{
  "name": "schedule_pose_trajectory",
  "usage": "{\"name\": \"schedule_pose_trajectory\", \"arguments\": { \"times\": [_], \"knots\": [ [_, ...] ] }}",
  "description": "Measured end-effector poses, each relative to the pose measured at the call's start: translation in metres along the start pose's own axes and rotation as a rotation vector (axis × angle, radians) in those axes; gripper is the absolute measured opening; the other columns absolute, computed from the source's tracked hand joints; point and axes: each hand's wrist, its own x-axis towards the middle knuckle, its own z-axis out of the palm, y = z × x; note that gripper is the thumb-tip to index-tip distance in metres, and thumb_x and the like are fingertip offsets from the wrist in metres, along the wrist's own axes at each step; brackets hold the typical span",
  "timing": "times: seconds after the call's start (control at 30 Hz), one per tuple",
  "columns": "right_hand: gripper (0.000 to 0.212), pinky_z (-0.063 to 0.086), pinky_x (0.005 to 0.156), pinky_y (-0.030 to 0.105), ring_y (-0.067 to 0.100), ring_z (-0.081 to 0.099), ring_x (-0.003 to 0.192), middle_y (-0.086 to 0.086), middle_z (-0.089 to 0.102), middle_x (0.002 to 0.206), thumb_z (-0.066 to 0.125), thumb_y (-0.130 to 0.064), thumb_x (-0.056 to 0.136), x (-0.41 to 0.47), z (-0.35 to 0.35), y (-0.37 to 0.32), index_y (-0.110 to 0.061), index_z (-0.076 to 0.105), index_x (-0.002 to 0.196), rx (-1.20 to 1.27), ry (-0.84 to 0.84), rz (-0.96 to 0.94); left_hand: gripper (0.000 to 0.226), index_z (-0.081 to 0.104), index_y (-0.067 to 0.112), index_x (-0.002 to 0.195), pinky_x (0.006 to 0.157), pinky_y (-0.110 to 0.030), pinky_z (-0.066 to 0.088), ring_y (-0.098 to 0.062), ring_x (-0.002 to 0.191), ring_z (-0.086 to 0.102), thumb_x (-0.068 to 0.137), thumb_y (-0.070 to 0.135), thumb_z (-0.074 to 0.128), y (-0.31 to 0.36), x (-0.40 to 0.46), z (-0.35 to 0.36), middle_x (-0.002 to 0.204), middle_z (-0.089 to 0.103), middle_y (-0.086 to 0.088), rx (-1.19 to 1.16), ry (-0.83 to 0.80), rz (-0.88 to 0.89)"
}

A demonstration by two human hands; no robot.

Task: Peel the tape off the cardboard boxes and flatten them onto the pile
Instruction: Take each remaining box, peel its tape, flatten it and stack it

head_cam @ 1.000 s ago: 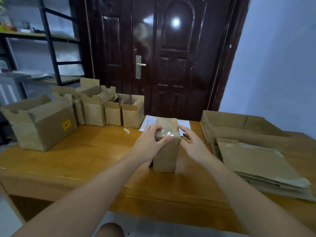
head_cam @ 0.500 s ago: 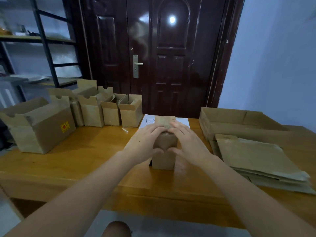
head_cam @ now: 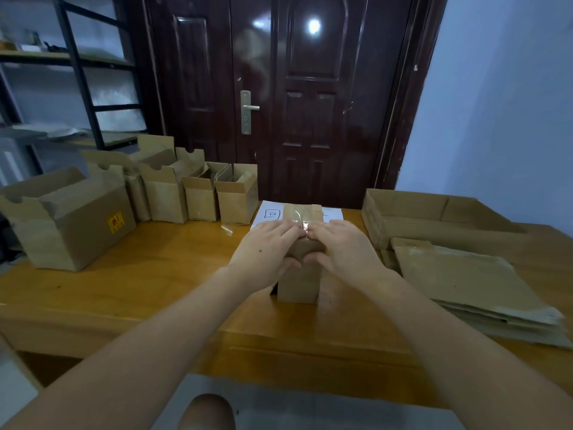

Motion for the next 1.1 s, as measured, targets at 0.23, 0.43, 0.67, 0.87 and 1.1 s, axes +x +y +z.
{"name": "schedule_pose_trajectory", "arguments": {
  "times": [0.23,0.43,0.67,0.87,1.1],
  "knots": [
    [0.042,0.047,0.102,0.038,0.022,0.068,0.109,0.002,0.074,0.118,0.062,-0.046,0.088,-0.006,0.005,0.0,-0.011,0.072,0.11,-0.018,0.031,-0.03,0.057,0.062,0.016,0.137,0.112,-0.045,0.043,-0.027,0.14,0.051,0.087,0.038,0.079,0.005,-0.005,0.002,0.145,0.06,-0.005,0.034,-0.002,0.012],
    [0.063,0.042,0.113,0.04,0.021,0.053,0.132,0.001,0.061,0.14,0.081,-0.042,0.082,-0.009,0.001,-0.009,-0.017,0.058,0.135,0.083,-0.075,0.038,0.056,0.054,0.021,0.146,0.119,-0.04,0.033,-0.022,0.146,0.043,0.096,0.042,0.068,-0.001,-0.006,0.002,0.152,0.053,-0.001,0.036,-0.009,0.005],
    [0.087,0.032,0.119,0.039,0.019,0.037,0.141,0.0,0.045,0.151,0.085,-0.045,0.077,-0.012,0.006,-0.017,-0.02,0.041,0.148,0.055,-0.088,0.059,0.059,0.046,0.024,0.147,0.117,-0.036,0.034,-0.019,0.138,0.046,0.095,0.045,0.066,-0.008,-0.001,-0.007,0.15,0.052,0.004,-0.039,-0.021,0.007],
    [0.091,0.033,0.119,0.045,0.026,0.039,0.139,0.005,0.042,0.148,0.087,-0.047,0.073,-0.013,0.017,-0.026,-0.02,0.038,0.144,0.036,-0.041,0.057,0.067,0.04,0.026,0.15,0.116,-0.036,0.041,-0.017,0.14,0.045,0.093,0.043,0.071,-0.009,-0.008,-0.003,0.153,0.048,0.005,-0.161,-0.039,-0.062],
    [0.081,0.042,0.113,0.049,0.025,0.04,0.137,0.003,0.044,0.147,0.088,-0.038,0.075,-0.013,0.022,-0.025,-0.021,0.044,0.141,0.111,0.002,0.076,0.086,0.023,0.025,0.16,0.122,-0.031,0.022,-0.012,0.156,0.013,0.092,0.04,0.072,-0.017,-0.019,0.002,0.168,0.022,0.007,-0.198,-0.102,-0.008]
  ]
}}
